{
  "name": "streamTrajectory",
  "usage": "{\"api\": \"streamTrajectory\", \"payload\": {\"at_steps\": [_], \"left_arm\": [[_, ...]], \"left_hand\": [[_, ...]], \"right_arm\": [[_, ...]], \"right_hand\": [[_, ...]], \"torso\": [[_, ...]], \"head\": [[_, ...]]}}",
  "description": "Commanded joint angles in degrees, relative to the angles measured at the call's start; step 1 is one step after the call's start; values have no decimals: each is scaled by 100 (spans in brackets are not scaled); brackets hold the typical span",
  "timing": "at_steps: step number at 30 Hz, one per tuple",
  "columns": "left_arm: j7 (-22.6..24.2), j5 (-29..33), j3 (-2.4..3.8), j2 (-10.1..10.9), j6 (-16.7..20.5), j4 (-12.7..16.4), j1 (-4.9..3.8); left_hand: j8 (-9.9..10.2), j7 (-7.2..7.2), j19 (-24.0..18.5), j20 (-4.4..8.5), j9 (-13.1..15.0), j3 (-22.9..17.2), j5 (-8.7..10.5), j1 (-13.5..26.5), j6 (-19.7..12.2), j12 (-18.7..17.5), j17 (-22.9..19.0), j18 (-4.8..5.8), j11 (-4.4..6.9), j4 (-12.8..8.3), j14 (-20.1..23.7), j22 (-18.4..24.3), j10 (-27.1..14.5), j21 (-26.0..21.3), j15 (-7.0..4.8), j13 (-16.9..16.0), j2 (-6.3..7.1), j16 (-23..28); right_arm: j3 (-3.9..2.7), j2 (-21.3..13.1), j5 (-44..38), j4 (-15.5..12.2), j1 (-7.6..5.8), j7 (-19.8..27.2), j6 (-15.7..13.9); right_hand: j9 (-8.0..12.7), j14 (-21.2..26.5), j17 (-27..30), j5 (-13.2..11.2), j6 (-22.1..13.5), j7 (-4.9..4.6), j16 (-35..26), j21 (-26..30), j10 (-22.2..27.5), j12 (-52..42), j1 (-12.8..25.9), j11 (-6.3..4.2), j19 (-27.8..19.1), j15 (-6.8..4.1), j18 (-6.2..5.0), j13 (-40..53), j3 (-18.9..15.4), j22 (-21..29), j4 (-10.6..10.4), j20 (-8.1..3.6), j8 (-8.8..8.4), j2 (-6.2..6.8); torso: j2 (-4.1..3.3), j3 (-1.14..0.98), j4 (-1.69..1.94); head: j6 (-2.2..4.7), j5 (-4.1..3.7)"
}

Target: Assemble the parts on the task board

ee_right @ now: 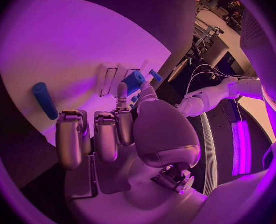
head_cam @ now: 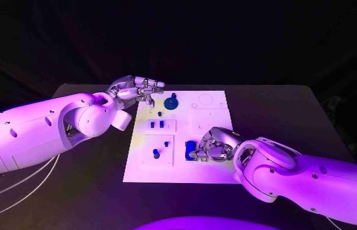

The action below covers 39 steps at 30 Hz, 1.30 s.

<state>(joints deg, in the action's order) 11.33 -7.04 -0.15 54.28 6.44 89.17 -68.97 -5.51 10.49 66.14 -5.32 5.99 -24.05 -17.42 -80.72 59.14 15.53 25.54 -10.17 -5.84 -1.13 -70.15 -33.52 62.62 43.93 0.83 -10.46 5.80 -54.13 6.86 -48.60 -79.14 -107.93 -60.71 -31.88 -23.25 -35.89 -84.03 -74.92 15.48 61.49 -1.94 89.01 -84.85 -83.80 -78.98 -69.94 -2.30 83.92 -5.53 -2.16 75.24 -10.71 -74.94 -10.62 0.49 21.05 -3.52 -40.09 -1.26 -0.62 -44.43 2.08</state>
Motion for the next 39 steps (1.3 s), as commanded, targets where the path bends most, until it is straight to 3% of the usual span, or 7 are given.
{"api": "streamTrajectory", "payload": {"at_steps": [1,5,17,24,32,39], "left_arm": [[17,66,2,-14,-124,12,0],[13,77,2,-14,-126,8,0],[11,82,0,-6,-125,-6,0],[14,82,-2,-2,-119,-8,0],[36,83,-4,2,-105,-4,0],[55,83,-6,8,-102,12,0]], "left_hand": [[-21,9,-13,-15,-6,-42,0,48,-40,6,-5,-38,-14,5,35,10,-45,-25,2,5,4,27],[-21,9,-13,-15,-6,-42,0,48,-40,6,-5,-38,-14,5,35,10,-45,-25,2,5,4,27],[-25,9,-14,-17,-6,-50,-1,57,-42,12,-8,-38,-15,5,36,11,-50,-27,3,5,-3,26],[-25,9,-14,-17,-6,-50,-1,57,-42,12,-8,-38,-15,5,36,11,-50,-27,3,5,-3,26],[-27,9,-15,-17,-7,-55,-1,61,-46,17,-11,-39,-14,-1,37,11,-54,-27,3,5,-1,26],[-28,9,-15,-17,-7,-54,0,65,-46,18,-11,-39,-15,-2,38,11,-55,-28,3,5,2,26]], "right_arm": [[16,-4,-133,69,16,-128,176],[16,-29,-201,66,17,-142,199],[16,-196,-249,-73,33,-142,166],[15,-441,-231,-257,33,18,-153],[14,-1168,-194,-458,-121,568,-404],[19,-1666,-602,-481,-157,655,-360]], "right_hand": [[-11,-574,-1408,-198,2,54,28,-19,-81,12,-335,-26,500,-49,109,663,56,-1290,91,-37,14,-214],[-18,-573,-1407,-333,1,67,27,-24,-95,-6,-510,-37,501,-57,110,684,134,-1294,181,-40,13,-232],[-18,-573,-1407,-354,-8,68,27,-18,-94,3,-671,-42,500,-63,109,688,196,-1294,278,-46,0,-188],[-9,-566,-1376,-359,-33,48,5,42,-39,117,-618,-26,486,-53,97,613,173,-1270,238,-42,-23,-151],[358,-548,-1303,-228,-392,-197,-50,182,87,333,-716,174,451,106,73,492,256,-1218,211,69,-574,-134],[579,-549,-1304,-238,-294,-239,-50,179,92,355,-694,215,453,147,72,488,256,-1223,155,123,-783,-74]], "torso": [[2,2,-3],[6,-1,-4],[-3,-5,-4],[0,-1,1],[8,7,-19],[15,3,-56]], "head": [[1,-7],[9,-15],[17,-2],[15,-13],[44,-78],[52,-223]]}}
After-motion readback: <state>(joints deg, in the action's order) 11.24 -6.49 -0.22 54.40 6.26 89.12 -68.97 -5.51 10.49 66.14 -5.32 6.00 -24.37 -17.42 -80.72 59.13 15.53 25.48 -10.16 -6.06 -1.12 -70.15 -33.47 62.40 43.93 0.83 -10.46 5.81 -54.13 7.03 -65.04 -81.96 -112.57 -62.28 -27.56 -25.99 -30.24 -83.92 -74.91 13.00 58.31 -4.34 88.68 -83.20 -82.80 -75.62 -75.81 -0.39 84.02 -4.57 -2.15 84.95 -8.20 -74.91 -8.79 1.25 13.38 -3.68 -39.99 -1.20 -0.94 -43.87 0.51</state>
